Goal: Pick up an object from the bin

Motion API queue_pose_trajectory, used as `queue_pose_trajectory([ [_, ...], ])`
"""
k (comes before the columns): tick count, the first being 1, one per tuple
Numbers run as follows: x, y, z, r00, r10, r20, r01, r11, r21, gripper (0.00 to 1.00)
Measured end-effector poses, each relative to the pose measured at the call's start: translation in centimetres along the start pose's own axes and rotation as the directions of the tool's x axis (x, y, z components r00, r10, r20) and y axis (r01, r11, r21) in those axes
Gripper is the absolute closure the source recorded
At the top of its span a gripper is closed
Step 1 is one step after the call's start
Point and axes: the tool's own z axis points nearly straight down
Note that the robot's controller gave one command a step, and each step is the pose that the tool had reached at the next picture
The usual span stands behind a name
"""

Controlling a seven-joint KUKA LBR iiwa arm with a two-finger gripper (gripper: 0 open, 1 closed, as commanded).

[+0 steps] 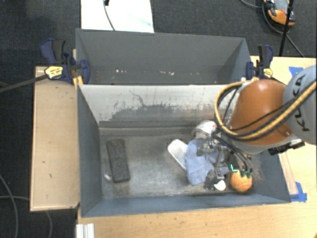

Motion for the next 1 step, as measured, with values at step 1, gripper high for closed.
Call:
queue_pose_trajectory([
  [1,-0.19,0.0,-0.32,1.0,0.0,0.008,0.0,1.0,0.0,0.0],
])
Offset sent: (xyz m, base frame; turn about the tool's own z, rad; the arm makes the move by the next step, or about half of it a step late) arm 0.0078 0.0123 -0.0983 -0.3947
